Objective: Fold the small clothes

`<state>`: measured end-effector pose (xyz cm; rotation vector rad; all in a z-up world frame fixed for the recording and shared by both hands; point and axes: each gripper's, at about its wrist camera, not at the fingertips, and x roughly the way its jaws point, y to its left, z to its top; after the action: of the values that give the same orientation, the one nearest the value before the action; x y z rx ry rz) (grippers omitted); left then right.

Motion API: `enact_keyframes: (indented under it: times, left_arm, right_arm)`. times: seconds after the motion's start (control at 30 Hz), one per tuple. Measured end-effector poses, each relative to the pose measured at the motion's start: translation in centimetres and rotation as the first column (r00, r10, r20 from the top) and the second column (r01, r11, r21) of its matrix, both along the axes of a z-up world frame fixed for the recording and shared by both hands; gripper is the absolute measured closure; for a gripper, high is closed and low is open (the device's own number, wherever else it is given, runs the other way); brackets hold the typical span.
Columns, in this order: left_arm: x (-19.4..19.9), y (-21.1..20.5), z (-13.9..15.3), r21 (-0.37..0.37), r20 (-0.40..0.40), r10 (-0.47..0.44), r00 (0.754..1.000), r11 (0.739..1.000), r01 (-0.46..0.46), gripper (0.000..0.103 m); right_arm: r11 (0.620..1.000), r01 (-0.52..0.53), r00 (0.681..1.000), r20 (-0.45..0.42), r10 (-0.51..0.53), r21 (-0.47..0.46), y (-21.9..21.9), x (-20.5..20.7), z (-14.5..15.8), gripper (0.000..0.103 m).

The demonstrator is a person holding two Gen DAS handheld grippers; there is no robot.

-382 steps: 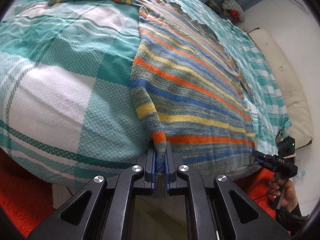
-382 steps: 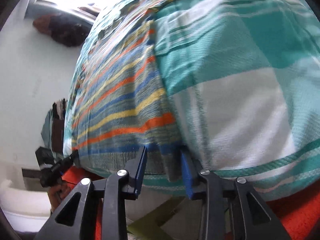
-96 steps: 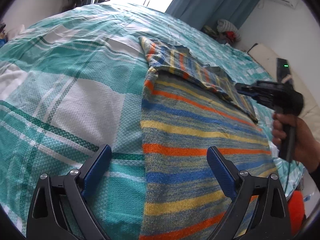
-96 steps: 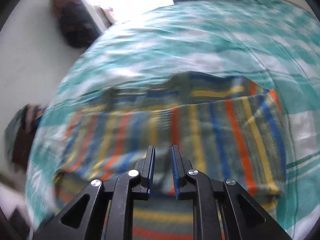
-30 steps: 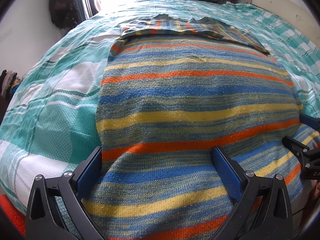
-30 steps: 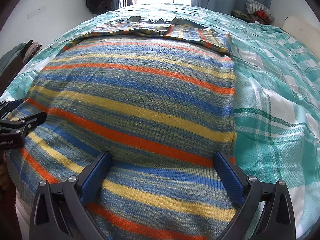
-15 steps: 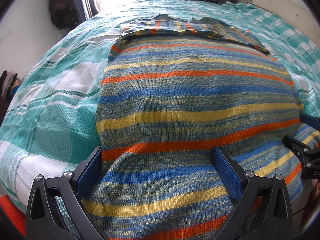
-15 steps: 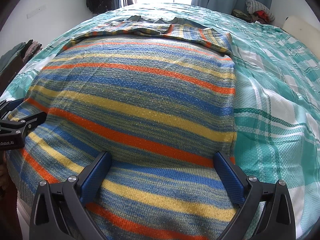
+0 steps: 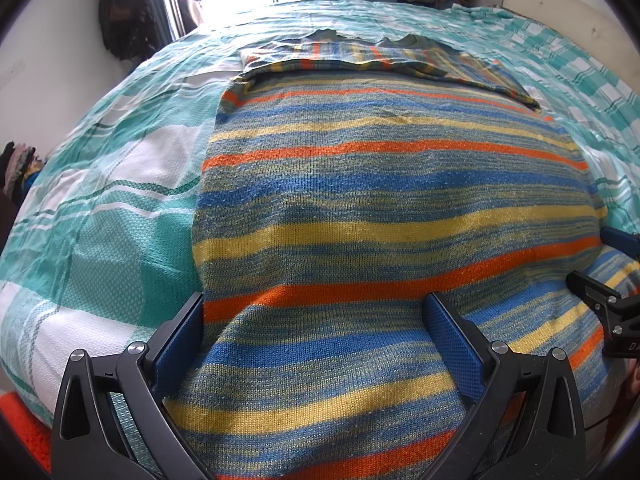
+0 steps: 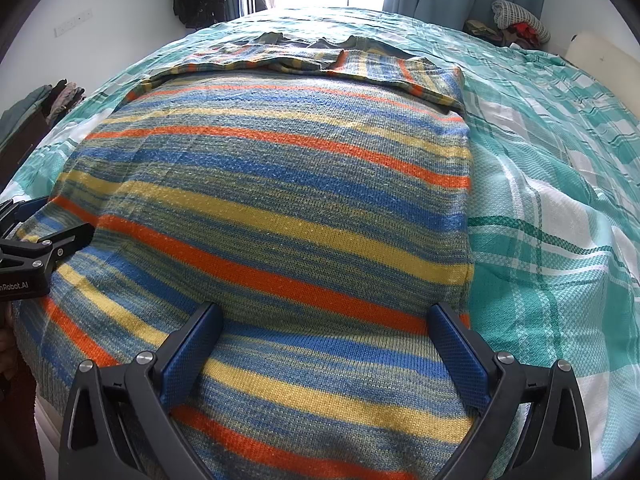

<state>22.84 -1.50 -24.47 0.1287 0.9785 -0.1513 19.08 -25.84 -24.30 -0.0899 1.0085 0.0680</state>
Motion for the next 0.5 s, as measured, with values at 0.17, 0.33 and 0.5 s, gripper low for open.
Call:
enact_keyframes:
  times: [0.17,0.33,0.5]
  left_arm:
    - [0.0,0.0,0.0,0.0,0.0,0.0,1.0,1.0,0.0,0.001]
    - [0.0,0.0,0.0,-0.001,0.001,0.0,1.0,1.0,0.0,0.001]
    - [0.0,0.9,1.3,-0.038,-0.1,-0.028,0.995,0.999,0.025,0.001]
  right_arm:
    - [1.0,0.0,1.0,0.0,0.0,0.0,0.0,0.0,0.0,0.002]
    - [1.0,0.001,1.0,0.002,-0.001,0.003,0.0,-0.1,0.0,0.002]
    - [1.0,-0.008,0.996,-0.087,0.008,0.005,0.0,-0.2,1.8,0.002]
